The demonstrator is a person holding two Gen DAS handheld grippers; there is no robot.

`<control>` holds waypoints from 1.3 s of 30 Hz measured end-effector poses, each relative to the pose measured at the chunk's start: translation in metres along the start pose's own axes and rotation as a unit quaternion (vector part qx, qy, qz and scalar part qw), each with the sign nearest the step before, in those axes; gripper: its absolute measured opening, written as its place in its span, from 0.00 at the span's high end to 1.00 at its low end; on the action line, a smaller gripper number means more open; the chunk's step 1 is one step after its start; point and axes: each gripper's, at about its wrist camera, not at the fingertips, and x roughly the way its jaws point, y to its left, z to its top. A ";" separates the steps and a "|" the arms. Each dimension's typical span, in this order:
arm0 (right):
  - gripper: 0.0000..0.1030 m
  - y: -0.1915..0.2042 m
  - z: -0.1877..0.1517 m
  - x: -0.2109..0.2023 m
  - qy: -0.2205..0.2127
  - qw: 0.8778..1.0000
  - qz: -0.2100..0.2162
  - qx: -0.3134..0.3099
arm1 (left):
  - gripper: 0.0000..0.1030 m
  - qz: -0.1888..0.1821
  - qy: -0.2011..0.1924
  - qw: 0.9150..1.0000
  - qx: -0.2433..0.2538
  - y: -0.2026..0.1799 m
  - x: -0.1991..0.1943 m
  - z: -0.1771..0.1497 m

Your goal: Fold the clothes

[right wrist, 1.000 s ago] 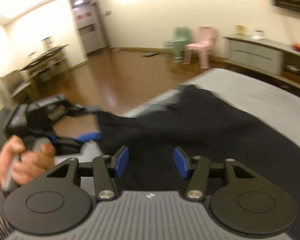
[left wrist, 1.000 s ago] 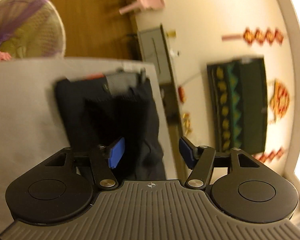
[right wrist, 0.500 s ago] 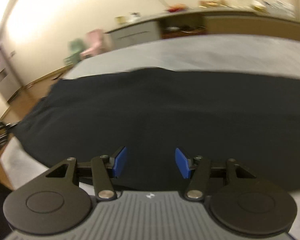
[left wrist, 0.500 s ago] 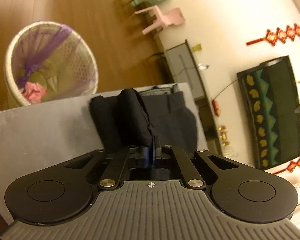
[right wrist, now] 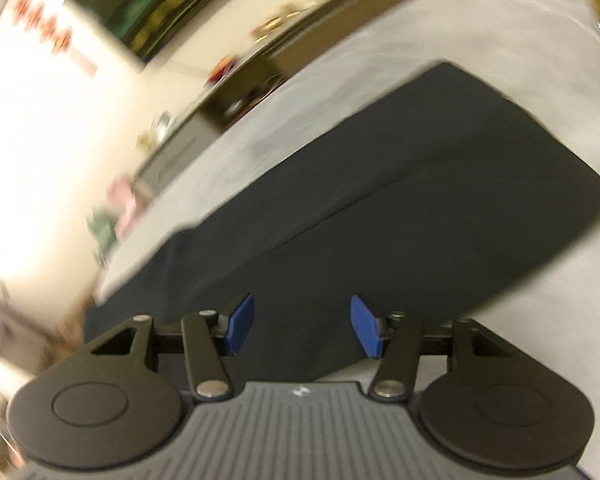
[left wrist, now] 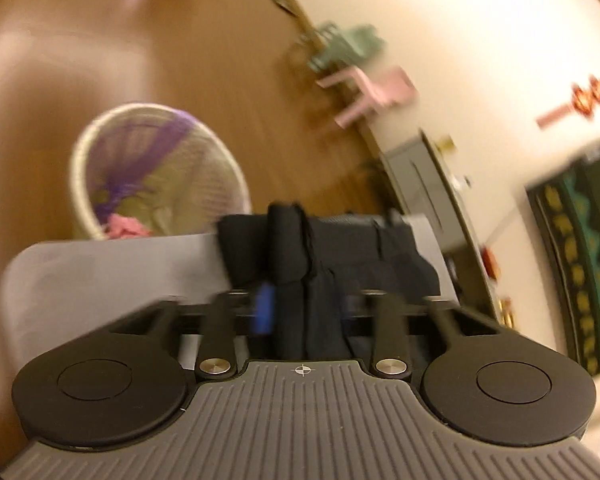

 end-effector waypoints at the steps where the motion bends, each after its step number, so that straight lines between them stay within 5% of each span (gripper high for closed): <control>1: 0.39 -0.013 0.001 -0.005 -0.011 1.000 -0.006 0.027 | 0.56 0.002 -0.007 1.000 -0.008 0.001 -0.009 -0.002; 5: 0.36 -0.053 0.004 -0.023 -0.055 0.993 -0.025 0.102 | 0.47 -0.005 0.047 0.999 0.014 -0.005 -0.014 -0.033; 10: 0.36 -0.053 0.003 -0.017 -0.077 0.990 -0.058 0.101 | 0.46 -0.015 0.115 0.992 0.048 -0.014 -0.016 -0.070; 13: 0.36 -0.045 0.003 -0.006 -0.097 0.987 -0.092 0.094 | 0.44 -0.035 0.127 0.989 0.059 -0.019 -0.005 -0.072; 15: 0.36 -0.046 0.006 0.000 -0.091 0.988 -0.078 0.097 | 0.43 -0.044 0.139 0.988 0.055 -0.021 0.007 -0.066; 21: 0.42 -0.041 0.018 0.010 -0.088 0.989 -0.068 0.099 | 0.44 -0.038 0.113 0.993 0.002 0.004 0.008 -0.038; 27: 0.38 -0.036 0.029 0.019 -0.090 0.989 -0.067 0.099 | 0.42 -0.044 0.145 0.987 0.048 -0.025 0.032 -0.047; 29: 0.36 -0.042 0.033 0.031 -0.074 0.991 -0.025 0.111 | 0.46 -0.042 0.144 0.987 0.054 -0.032 0.038 -0.047; 33: 0.58 -0.061 0.035 0.020 -0.120 0.980 -0.070 0.141 | 0.54 -0.040 0.132 0.990 0.035 -0.027 0.039 -0.045; 37: 0.54 -0.066 0.036 0.032 -0.105 0.982 -0.024 0.155 | 0.48 -0.055 0.153 0.986 0.041 -0.031 0.045 -0.050; 39: 0.57 -0.072 0.036 0.036 -0.098 0.979 -0.001 0.178 | 0.53 -0.056 0.160 0.984 0.046 -0.034 0.047 -0.052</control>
